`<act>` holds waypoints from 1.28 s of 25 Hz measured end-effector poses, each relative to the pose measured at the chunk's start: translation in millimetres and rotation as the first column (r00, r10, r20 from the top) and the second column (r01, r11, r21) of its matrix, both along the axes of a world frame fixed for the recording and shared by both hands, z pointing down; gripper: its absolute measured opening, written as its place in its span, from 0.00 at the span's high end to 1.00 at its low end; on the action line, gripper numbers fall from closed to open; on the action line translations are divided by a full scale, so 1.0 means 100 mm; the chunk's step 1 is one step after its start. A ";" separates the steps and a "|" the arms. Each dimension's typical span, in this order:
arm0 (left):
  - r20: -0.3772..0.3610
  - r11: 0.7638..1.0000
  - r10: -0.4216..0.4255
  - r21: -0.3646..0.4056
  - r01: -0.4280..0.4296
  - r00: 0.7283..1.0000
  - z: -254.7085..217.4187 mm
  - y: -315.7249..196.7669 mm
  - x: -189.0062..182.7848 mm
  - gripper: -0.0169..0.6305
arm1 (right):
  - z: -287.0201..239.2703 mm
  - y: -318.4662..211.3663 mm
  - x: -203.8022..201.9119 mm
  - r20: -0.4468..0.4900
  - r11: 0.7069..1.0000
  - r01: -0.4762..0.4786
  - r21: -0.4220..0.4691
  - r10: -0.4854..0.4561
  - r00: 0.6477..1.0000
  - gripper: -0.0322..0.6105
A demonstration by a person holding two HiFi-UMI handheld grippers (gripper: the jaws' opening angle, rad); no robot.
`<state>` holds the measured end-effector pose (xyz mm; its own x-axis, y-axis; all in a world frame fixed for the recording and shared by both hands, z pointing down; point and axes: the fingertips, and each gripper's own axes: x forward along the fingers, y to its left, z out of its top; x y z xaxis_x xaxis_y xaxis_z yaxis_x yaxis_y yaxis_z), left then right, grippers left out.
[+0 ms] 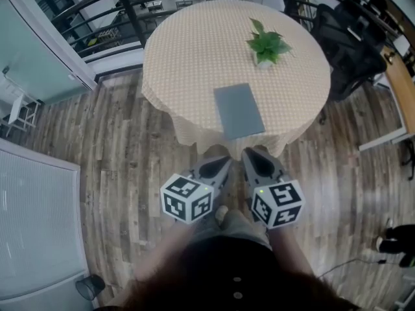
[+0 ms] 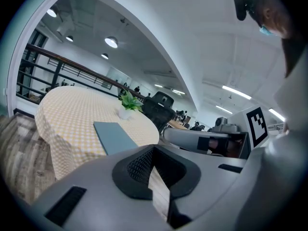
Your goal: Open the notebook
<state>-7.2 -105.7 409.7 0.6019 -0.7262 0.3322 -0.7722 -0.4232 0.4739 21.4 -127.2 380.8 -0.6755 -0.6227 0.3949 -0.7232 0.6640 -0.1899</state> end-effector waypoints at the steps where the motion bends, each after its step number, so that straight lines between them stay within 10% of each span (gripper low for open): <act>1: 0.001 1.000 0.006 -0.004 -0.006 1.000 0.02 -0.02 -0.01 0.96 | 0.03 -0.03 -0.02 -0.010 1.000 -0.001 -0.003 0.001 1.000 0.93; 32: 0.010 0.988 0.045 -0.152 -0.043 0.999 0.94 -0.72 -0.42 0.96 | 1.18 -0.75 -0.48 -0.344 0.993 0.038 -0.116 -0.076 0.936 0.84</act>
